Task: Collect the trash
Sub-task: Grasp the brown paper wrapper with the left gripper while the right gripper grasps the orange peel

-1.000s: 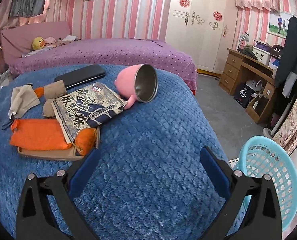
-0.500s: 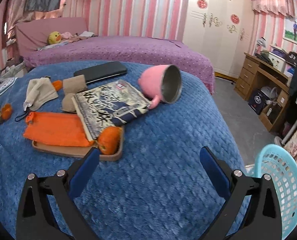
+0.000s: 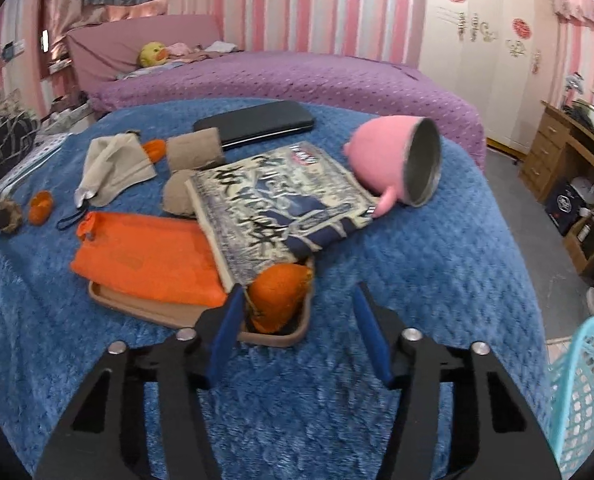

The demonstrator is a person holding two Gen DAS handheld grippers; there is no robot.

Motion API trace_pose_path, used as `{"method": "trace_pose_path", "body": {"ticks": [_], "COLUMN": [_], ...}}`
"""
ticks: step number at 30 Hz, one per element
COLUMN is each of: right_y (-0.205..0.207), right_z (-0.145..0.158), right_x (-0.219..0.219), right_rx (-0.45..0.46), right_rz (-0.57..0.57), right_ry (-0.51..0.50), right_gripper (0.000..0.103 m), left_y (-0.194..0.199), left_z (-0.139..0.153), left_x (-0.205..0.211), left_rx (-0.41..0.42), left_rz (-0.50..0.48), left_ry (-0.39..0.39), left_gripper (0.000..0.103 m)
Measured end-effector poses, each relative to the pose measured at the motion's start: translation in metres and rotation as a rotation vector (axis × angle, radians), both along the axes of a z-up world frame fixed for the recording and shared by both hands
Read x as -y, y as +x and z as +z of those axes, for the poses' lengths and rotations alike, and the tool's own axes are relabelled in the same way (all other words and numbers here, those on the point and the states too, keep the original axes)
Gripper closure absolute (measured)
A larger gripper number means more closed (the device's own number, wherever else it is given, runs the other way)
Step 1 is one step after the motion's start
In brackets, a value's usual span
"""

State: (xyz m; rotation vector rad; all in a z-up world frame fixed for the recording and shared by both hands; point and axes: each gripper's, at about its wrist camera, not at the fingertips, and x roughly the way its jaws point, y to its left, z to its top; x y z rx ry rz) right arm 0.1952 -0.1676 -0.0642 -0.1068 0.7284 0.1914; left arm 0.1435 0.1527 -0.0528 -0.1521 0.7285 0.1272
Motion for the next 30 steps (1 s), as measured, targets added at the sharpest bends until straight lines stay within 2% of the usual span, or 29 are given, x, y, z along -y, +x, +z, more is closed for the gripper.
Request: {"method": "trace_pose_path", "body": {"ticks": [1,2,6,11,13,14,15,18,24,30], "right_y": [0.0,0.0,-0.003,-0.013,-0.016,-0.016,-0.017,-0.02,-0.023,-0.026], "right_z": [0.0,-0.001,0.003,0.014,0.018,0.02,0.021,0.02,0.014,0.011], "right_x": [-0.003,-0.005,-0.005,0.006,0.016,0.021,0.025,0.041,0.072,0.081], "right_rx": [0.0,0.002,0.023,0.077,0.086,0.087,0.088,0.082,0.056,0.046], "right_rz": [0.017,0.023,0.046,0.033,0.021,0.014,0.006,-0.027,-0.074,-0.085], "right_ry": [-0.005,-0.006,0.02,0.034,0.045,0.046,0.042,0.033,0.033,0.041], "right_gripper": [0.062,0.07,0.078,0.08,0.081,0.081,0.081,0.081,0.081,0.081], "left_y": [0.001,0.002,0.007,0.002,-0.004,-0.009,-0.011,-0.017,-0.012,0.012], "left_z": [0.0,0.0,-0.006,-0.005,0.001,0.003,0.004,0.001,-0.015,-0.021], "left_x": [0.006,0.01,0.036,0.034,0.019,0.006,-0.001,-0.016,-0.036,-0.026], "left_rx": [0.005,0.005,-0.011,-0.016,0.007,0.01,0.011,0.002,-0.037,-0.056], "left_rz": [-0.011,-0.019,-0.055,-0.056,-0.033,-0.027,-0.02,0.021,0.063,0.054], "left_ry": [0.005,0.016,0.109,0.158,0.133,0.086,0.074,0.115,0.126,0.159], "left_gripper": [0.027,0.027,0.027,0.027,0.024,0.022,0.019,0.016,0.015,0.015]}}
